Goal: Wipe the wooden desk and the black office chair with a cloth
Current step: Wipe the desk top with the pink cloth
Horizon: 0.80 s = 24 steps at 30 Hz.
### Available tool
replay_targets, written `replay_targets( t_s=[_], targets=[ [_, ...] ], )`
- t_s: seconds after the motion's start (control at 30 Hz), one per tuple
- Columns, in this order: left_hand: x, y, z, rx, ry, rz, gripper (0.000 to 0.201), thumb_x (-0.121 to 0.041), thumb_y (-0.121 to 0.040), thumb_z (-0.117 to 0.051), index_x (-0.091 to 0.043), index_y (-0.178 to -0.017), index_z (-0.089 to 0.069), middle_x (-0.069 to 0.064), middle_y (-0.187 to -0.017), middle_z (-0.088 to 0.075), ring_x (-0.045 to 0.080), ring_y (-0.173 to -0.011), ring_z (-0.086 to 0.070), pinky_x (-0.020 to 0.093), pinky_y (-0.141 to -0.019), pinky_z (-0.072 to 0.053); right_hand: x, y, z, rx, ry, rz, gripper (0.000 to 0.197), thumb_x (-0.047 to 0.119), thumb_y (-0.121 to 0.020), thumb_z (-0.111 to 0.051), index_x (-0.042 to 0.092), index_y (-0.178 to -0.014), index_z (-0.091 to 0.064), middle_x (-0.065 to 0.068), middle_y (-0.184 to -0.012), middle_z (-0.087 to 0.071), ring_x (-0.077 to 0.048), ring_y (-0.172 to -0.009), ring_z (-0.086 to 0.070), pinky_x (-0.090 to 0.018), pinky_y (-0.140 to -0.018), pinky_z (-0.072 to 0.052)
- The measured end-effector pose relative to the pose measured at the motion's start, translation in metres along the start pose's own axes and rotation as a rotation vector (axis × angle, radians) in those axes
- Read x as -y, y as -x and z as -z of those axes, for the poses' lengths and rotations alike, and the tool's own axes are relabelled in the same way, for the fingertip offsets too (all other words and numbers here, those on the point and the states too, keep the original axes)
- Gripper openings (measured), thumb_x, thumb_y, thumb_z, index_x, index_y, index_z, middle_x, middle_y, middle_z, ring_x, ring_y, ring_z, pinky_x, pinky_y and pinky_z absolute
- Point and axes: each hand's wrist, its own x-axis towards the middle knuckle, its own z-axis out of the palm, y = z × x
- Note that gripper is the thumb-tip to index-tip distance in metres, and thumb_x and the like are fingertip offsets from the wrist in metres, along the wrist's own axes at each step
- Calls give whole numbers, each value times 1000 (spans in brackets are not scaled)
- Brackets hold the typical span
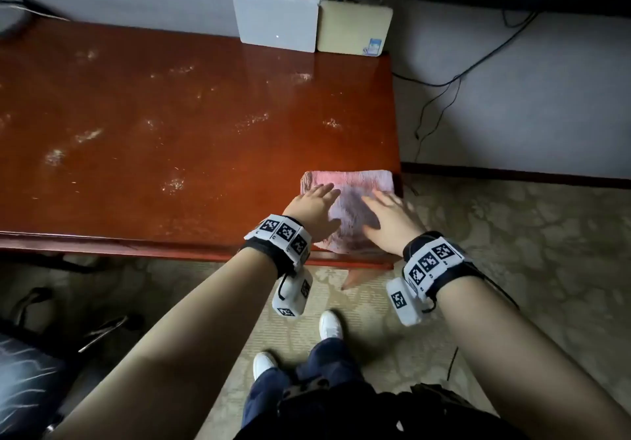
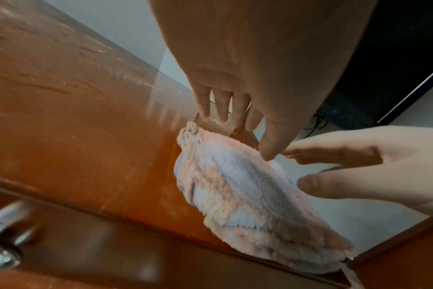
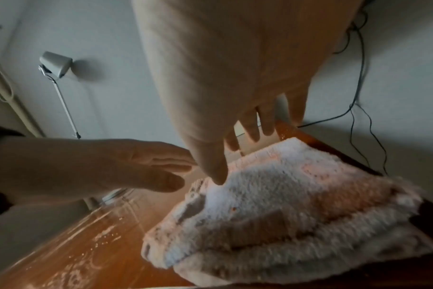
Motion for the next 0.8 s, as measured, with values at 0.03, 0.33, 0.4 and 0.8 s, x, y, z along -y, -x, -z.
replay_targets(
  t_s=[0.03, 0.33, 0.4, 0.8],
  targets=[
    [-2, -4, -2, 29, -20, 10, 69, -38, -97, -46, -19, -152, -10, 0, -160, -3, 16, -147, -3, 37, -117, -10, -4, -5, -2, 15, 48, 14, 67, 41, -94, -47, 27, -151, -15, -2, -160, -5, -19, -146, -2, -41, -116, -2],
    [11, -26, -23, 114, 7, 41, 81, -43, -91, -52, -21, -152, -4, -1, -160, 7, 16, -147, 5, 32, -117, 1, -30, -31, -29, 137, 25, 88, 82, 63, -88, -44, 33, -151, -1, 5, -158, 15, -15, -145, 13, -37, -118, 3],
    [13, -26, -23, 126, 17, 38, 85, -48, -89, -54, -21, -152, -5, -3, -160, 6, 16, -147, 2, 33, -117, -1, -32, -29, -25, 113, -24, 100, 85, 62, -86, -51, 34, -151, -5, 8, -159, 10, -14, -145, 7, -38, -117, -2],
    [10, -44, -14, 95, -103, 94, 99, -45, -74, -68, -19, -151, -13, 0, -150, -21, 20, -136, -24, 39, -110, -28, -24, -50, -4, 130, 106, 37, 109, 52, -67, -76, 22, -151, -13, 2, -152, -16, -24, -138, -17, -49, -114, -11]
  ],
)
